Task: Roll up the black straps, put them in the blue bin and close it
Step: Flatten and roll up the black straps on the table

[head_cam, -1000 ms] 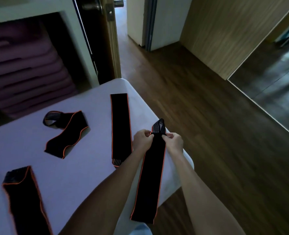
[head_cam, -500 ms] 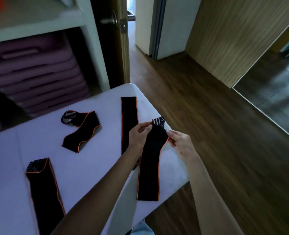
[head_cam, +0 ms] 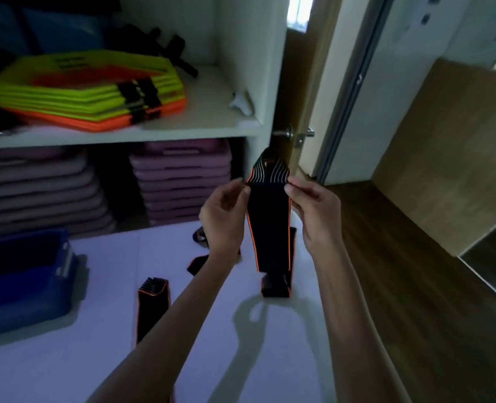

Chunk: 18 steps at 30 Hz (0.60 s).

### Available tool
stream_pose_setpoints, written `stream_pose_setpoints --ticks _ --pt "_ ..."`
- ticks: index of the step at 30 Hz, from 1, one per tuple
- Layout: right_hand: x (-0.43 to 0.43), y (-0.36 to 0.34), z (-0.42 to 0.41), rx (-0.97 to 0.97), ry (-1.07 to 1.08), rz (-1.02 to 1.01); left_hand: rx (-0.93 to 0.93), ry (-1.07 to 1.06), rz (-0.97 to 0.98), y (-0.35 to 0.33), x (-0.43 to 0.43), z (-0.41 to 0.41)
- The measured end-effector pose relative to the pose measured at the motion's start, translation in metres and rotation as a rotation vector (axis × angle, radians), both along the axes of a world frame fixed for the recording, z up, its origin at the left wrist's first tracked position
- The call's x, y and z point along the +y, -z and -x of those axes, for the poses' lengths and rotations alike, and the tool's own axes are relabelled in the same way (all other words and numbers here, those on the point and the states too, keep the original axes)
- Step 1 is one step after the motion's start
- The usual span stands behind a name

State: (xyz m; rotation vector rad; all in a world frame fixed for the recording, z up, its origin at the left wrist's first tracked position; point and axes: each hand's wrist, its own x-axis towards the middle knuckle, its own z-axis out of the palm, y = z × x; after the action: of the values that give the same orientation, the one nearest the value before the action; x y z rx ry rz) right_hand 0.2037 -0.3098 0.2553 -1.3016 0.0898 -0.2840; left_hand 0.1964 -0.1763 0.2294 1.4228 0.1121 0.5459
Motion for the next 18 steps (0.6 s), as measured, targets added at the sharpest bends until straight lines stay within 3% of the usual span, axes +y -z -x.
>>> stream_pose_setpoints --ticks 2,5,13,18 --pt "0.027 -0.020 -0.003 -0.051 -0.002 -0.009 -0.067 -0.121 -0.052 -0.014 0.017 0.004" --pt "0.063 -0.039 -0.003 -0.060 -0.073 -0.088 -0.104 -0.140 -0.235 -0.016 0.035 0.011" --pt "0.110 -0.043 0.001 0.012 -0.216 0.036 0.059 -0.140 -0.623 0.000 0.069 0.023" --pt "0.120 -0.033 -0.001 -0.002 -0.181 0.147 0.048 -0.103 -0.612 0.011 0.074 0.026"
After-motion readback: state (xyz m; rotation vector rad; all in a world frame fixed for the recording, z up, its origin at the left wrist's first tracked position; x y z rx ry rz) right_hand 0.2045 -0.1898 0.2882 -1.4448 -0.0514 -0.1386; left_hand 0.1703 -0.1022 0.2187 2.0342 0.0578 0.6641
